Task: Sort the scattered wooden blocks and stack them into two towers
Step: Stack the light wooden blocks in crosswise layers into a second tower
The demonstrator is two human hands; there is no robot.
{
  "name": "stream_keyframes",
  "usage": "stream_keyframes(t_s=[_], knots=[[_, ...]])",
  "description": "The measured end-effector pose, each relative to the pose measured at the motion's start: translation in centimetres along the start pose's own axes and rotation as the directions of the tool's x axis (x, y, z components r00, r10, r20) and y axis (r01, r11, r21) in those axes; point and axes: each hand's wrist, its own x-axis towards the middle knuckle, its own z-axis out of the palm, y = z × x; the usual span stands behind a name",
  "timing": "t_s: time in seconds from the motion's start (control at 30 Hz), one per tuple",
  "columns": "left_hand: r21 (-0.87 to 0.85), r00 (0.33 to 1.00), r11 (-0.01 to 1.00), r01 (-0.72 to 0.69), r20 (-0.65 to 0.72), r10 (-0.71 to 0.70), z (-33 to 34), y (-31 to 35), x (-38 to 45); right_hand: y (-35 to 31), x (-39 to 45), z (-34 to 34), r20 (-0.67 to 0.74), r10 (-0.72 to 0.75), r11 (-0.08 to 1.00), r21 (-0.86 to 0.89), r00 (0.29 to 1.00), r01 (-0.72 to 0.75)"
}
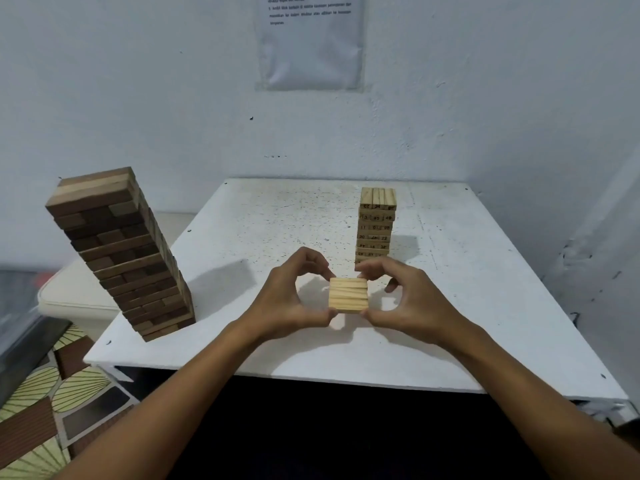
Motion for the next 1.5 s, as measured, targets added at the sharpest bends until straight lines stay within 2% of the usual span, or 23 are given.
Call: stream_keyframes(t_s=[0.2,0.37,0.53,0.77,1.07,1.5], knots=[[-0.051,0.985,0.986,-0.157,-0.073,0.153,-1.9,3.0,4.2,-2.8,2.1,-4.2,-0.103,-0.097,0.995,0.005,0.99,0.098],[-0.053,0.978,0.979,-0.196,-0.083,0.191,-3.0,5.1,8.2,-4.6,4.7,-7.5,-0.182,-0.154,0.988,-0.05,0.971,0.148],[-0.034,0.984,0.984,-0.173,-0.051,0.171,-3.2,5.7,11.8,-4.1,7.5,-9.9,-0.169,-0.125,0.992,-0.048,0.978,0.118],[-0.08,0.997,0.994,-0.072,0.009,0.073,-3.0,5.0,15.0,-1.9,10.3,-11.2,-0.136,-0.049,0.999,0.004,0.99,0.05],[-0.109,0.999,0.994,0.009,0.051,-0.004,-1.8,3.4,15.5,0.1,10.9,-10.7,-0.104,0.007,1.0,0.028,0.995,-0.004],[-0.085,0.998,0.996,0.024,0.066,-0.019,-1.5,2.7,15.5,0.8,10.9,-10.5,-0.095,0.026,0.999,0.037,0.995,-0.023]])
